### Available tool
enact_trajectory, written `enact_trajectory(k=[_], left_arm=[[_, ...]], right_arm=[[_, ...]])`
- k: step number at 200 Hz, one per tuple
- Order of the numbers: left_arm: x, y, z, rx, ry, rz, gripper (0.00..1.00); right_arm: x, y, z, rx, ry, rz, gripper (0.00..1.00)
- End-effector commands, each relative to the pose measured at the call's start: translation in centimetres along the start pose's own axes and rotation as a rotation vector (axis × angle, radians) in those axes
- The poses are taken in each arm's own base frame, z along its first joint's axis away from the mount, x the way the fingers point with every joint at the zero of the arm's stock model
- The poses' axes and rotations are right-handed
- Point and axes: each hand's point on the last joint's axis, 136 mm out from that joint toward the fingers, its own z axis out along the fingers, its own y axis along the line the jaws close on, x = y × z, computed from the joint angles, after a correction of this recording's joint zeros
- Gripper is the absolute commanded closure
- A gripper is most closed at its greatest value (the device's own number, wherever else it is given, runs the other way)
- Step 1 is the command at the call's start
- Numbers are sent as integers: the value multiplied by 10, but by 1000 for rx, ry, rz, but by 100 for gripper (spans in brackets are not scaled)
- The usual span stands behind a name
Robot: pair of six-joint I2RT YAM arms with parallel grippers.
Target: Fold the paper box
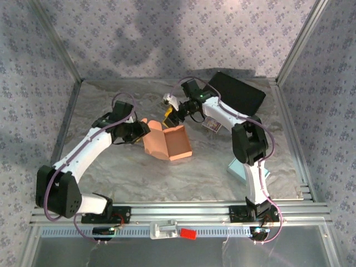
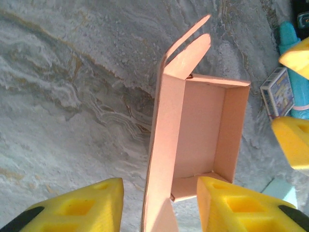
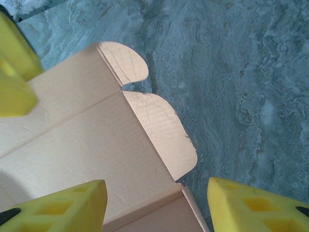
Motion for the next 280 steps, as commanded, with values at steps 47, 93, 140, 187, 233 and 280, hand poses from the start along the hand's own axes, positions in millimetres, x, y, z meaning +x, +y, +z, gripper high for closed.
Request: enact_trajectory(k=[47,93,140,187,233,280], left_arm=[[-3,3,0,-57,25,142,85],[-4,4,2,-73,32,193,92],[-4,-24,-6,18,85,447,100],[7,-49,-11,93,182,797,100],[26,-65,1,22,266,1207,100],[16,-83,5,-16,216,1352,100]], right_arm=[[-37,22,-39,51,-73,-21,50],[-49,30,-55,103,-110,-18,54],[-62,36,-80,191,-192,6,57],[-46,51,-113,330,-308,-9,49],[9,59,-122,333,-265,50,45],[58,51,-107,250,-181,140,45]])
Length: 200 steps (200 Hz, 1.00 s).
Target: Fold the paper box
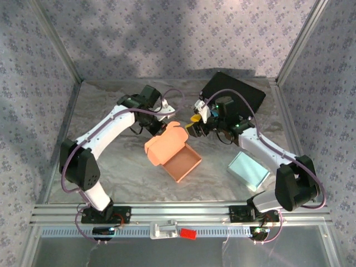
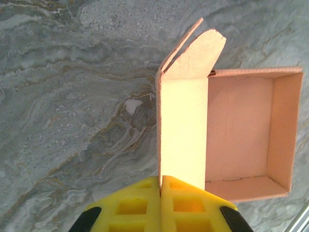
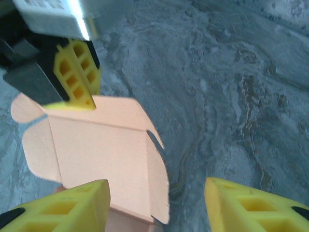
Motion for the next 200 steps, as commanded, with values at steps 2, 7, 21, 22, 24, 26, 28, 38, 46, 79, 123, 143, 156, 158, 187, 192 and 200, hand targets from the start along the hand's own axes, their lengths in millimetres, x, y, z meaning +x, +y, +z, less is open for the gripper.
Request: enact_trajectory(k=[2,7,21,22,24,26,28,38,46,79,123,143,156,158,187,192,200], left_arm=[[-11,7,-12,-63,-3,126,100],[-14,7,-13,-73,-1,139,100],[-21,2,-11,-78,17,188,100],[-21,1,-10,-79,18,192,100],[-22,1,-10,-80,20,200,100],[-23,0,-10,-80,23,205,100],[-25,-1,-9,-79,22,213,100],[-28,-7,-7,-71,35,246,100],[-31,-10,-5,-66,40,269,100],[-33,-15,0,-69,76,324,100],[-39,-18,0,-61,74,354,100],[-40,-19,2,-58,76,362,100],[-41,-20,3,-58,77,363,100],[-40,-19,3,-57,79,363,100],[-41,-20,4,-59,77,369,100],[-41,-21,4,-59,76,370,100],[-42,-21,3,-63,72,371,100]], right_arm=[[20,1,4,-74,31,48,45],[21,1,4,-87,30,66,46],[26,5,5,-117,53,79,47],[26,6,5,-119,54,77,46],[26,7,5,-122,57,74,46],[28,8,6,-125,64,72,46],[29,8,6,-126,70,69,46],[36,9,10,-122,100,55,46],[40,7,14,-118,119,53,46],[43,-13,24,-101,128,89,46],[46,-6,35,-156,175,90,53],[47,-2,36,-169,182,99,57],[49,-1,37,-171,187,102,61],[49,-1,37,-170,189,101,62],[52,-4,40,-148,210,97,71],[51,-6,40,-142,210,96,73],[51,-7,40,-139,210,96,75]])
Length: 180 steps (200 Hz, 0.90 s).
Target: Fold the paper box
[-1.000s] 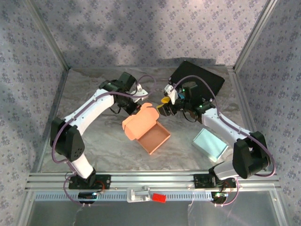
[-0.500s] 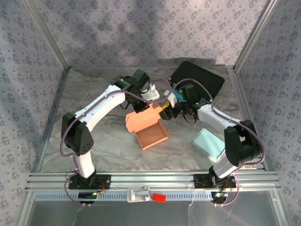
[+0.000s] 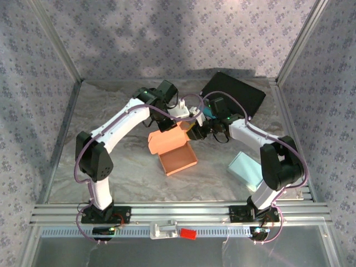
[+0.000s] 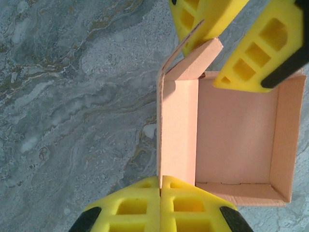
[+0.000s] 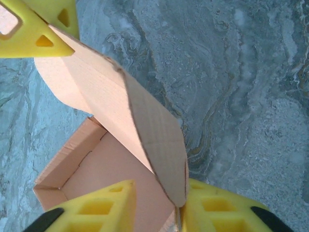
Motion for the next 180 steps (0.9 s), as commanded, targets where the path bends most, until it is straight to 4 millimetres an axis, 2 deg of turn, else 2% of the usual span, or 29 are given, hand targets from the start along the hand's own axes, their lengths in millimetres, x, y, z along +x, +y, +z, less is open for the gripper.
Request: enact_trajectory(k=[1,43,84,95,105,113,141,165,180], left_arm=[[-5,-4,-4,4,0,34,100],[-8,-5,-5,-2,-13,46,100],[-11,-4,-5,-17,-24,42,100],[-12,-3,-6,-25,-28,38,97],[-13,-1,-8,-36,-35,34,93],[-14,0,-9,-50,-38,31,84],[-18,10,-22,-139,-88,-30,54],[-12,22,-45,-164,-151,-235,48],[2,18,-54,-92,-176,-371,47]], right_arm=[[-5,-2,1,8,12,-2,75],[-10,-5,2,19,10,-5,78],[-11,-5,5,19,20,-6,89],[-10,-5,5,21,23,-8,92],[-9,-5,5,24,26,-11,97],[-8,-4,5,28,32,-18,100],[-4,-6,1,78,34,-60,100],[-2,-9,-6,140,18,-106,100],[-1,-10,-10,165,3,-121,100]])
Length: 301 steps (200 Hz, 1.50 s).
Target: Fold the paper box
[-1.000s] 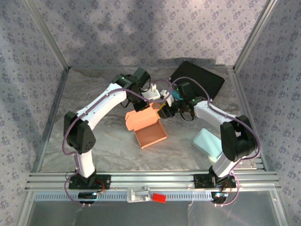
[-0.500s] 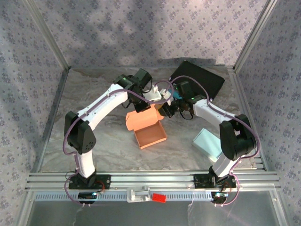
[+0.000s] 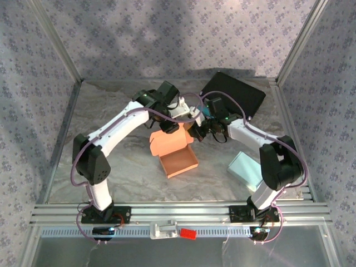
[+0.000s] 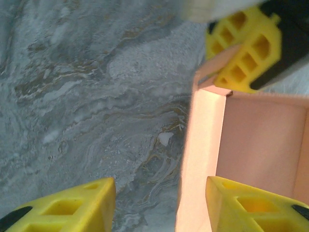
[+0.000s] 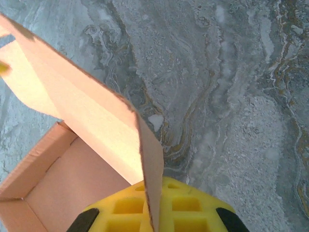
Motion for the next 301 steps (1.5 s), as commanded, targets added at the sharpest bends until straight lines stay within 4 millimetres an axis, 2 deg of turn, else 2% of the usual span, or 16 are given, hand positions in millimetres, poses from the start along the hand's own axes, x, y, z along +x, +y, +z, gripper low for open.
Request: enact_trajectory(k=[1,34,47,74,124,184,301], left_arm=[[5,10,-41,22,-98,-250,47],[53,-12,-49,83,-4,-330,42],[66,-23,-49,133,32,-359,42],[76,-40,-45,222,78,-419,42],[101,-43,-25,202,214,-437,43],[96,-54,-5,206,191,-496,47],[91,-38,26,106,141,-583,81]], right_arm=[[-2,-3,-11,73,-24,-68,100],[-1,-6,-18,120,-63,-86,100],[-1,-8,-18,136,-73,-80,100],[1,-11,-17,152,-83,-67,100],[3,-12,-16,157,-91,-49,100],[6,-13,-14,161,-81,-30,100],[8,-18,-13,199,-110,15,100]])
